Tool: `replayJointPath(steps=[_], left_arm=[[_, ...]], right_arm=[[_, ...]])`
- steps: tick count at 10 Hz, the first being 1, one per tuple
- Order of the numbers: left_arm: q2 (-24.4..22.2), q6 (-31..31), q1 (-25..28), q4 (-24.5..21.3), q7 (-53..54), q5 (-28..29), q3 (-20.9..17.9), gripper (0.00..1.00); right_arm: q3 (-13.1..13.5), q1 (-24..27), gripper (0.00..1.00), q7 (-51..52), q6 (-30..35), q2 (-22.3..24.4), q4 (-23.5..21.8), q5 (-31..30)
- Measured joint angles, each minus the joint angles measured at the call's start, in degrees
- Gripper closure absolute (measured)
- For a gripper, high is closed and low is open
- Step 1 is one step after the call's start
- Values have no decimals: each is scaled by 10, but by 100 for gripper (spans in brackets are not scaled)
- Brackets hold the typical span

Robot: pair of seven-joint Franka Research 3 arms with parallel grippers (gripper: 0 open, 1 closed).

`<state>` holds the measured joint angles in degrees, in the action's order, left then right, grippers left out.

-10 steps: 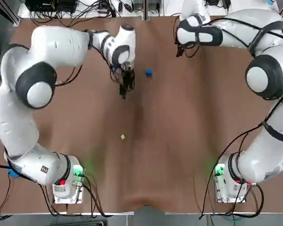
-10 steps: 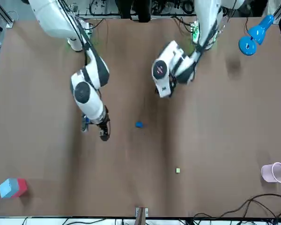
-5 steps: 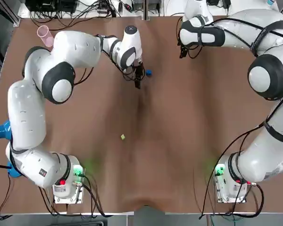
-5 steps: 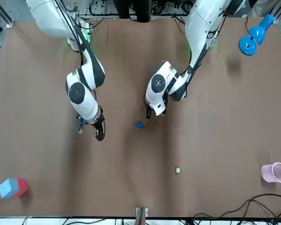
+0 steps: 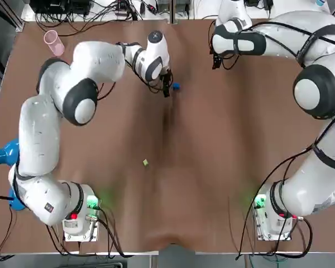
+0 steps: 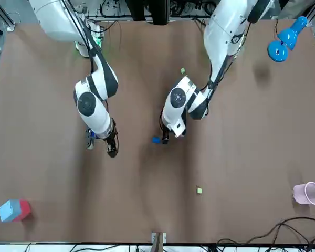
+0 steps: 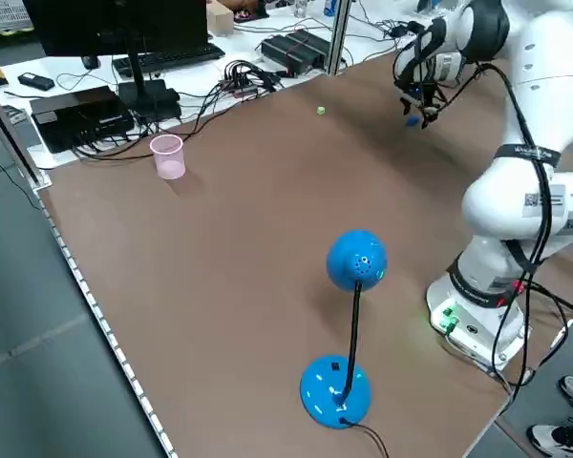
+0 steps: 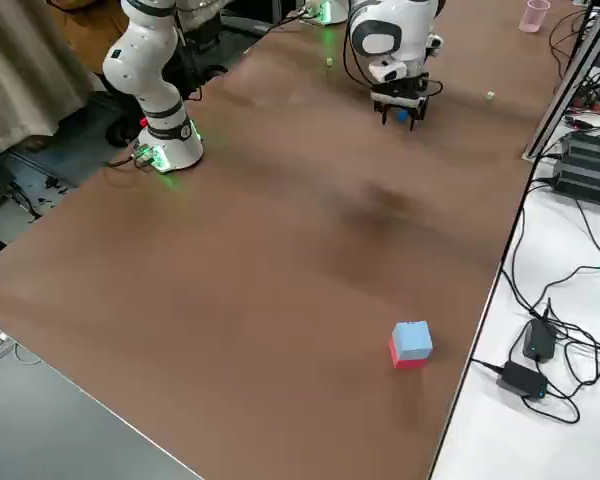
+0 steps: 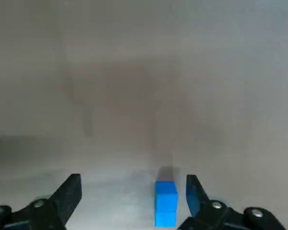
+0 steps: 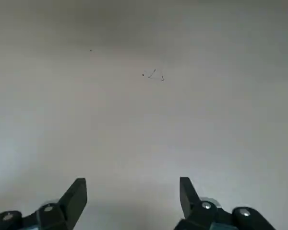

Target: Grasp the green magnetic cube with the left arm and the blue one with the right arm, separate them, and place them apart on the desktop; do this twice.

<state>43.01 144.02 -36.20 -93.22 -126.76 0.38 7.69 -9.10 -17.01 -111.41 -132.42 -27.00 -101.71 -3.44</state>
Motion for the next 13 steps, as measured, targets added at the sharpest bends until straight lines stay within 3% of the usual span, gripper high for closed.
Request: replayJointPath(steps=[4, 8, 13], left_arm=[[43, 22, -9, 51, -1, 0, -10, 10], [52, 36, -15, 55, 0, 0, -9, 19], [53, 39, -20, 56, 1, 0, -12, 41]], right_arm=[[-1, -4, 13, -3, -5, 0, -1, 1], [-2, -5, 13, -10, -5, 0, -1, 1], [-5, -9, 13, -20, -5, 0, -3, 1]])
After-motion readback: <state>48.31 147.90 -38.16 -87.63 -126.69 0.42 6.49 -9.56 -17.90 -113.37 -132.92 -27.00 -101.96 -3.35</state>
